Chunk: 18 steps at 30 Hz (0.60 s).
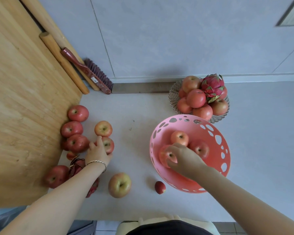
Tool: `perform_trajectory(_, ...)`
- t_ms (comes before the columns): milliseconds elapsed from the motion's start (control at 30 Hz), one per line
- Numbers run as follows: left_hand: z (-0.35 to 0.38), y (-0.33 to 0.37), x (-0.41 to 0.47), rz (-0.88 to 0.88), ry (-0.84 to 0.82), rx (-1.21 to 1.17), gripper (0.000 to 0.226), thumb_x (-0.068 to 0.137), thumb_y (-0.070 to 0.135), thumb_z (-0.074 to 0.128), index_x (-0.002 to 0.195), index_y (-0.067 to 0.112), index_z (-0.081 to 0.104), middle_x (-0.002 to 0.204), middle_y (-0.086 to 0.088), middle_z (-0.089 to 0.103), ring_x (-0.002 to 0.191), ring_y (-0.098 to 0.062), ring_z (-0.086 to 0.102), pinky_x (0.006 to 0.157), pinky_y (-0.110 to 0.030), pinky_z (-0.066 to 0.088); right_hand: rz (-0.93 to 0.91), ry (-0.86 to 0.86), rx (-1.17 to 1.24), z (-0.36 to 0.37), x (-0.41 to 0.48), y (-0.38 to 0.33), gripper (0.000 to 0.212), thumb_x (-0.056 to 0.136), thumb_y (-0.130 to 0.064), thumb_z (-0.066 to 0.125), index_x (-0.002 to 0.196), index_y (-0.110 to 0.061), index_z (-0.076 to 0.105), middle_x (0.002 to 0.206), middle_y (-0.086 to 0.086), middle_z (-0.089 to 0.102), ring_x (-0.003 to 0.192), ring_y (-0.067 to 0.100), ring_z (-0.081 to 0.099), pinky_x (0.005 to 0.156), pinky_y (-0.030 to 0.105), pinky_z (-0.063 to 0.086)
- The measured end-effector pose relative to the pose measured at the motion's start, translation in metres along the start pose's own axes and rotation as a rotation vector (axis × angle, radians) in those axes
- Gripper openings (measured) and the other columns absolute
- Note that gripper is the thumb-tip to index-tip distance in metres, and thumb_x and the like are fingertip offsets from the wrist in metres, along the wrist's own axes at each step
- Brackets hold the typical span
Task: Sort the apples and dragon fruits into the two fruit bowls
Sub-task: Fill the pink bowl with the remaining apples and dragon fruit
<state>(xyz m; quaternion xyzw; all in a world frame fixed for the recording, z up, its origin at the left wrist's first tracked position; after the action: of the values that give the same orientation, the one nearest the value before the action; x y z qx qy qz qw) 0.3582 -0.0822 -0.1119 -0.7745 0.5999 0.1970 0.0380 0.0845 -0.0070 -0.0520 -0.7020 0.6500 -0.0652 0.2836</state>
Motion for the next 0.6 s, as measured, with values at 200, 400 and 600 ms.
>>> perform_trajectory(200,-0.009,0.004,0.004,-0.036,0.06,-0.186,0.081,0.066,0.025,0.075,0.133,0.013,0.03,0.122,-0.025,0.048,0.107,-0.045,0.052,0.088,-0.046,0.044,-0.027,-0.009,0.137,0.012,-0.006,-0.001,0.026,0.086,-0.024,0.055,0.111,-0.025,0.062,0.128,-0.004,0.051,0.117,0.016,0.052,0.097,0.032,0.042)
perform_trajectory(400,-0.059,0.075,-0.05,0.322,0.216,-0.706,0.068,0.05,0.034,0.075,0.109,0.02,0.044,0.101,0.004,0.053,0.095,-0.017,0.054,0.083,-0.029,0.043,-0.025,0.201,0.302,-0.033,-0.012,-0.012,0.059,0.078,-0.014,0.064,0.132,-0.023,0.043,0.132,0.002,0.039,0.113,0.021,0.05,0.088,0.024,0.039)
perform_trajectory(600,-0.059,0.171,-0.111,0.684,-0.12,-0.749,0.062,0.042,0.04,0.072,0.098,0.047,0.046,0.102,0.01,0.06,0.101,-0.009,0.059,0.086,-0.028,0.05,-0.278,0.219,0.211,-0.061,-0.008,-0.042,0.092,0.059,-0.026,0.072,0.136,-0.033,0.022,0.128,0.009,0.04,0.107,0.028,0.055,0.088,0.04,0.049)
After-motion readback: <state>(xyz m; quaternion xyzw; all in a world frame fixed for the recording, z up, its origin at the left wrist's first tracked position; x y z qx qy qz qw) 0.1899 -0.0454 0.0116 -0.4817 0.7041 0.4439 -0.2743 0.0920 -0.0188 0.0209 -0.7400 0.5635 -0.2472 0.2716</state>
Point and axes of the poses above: each hand's wrist, its own x-axis towards the middle knuckle, its own z-axis out of the palm, y = z × x, the point moved 7 cm from there along x, towards the middle knuckle
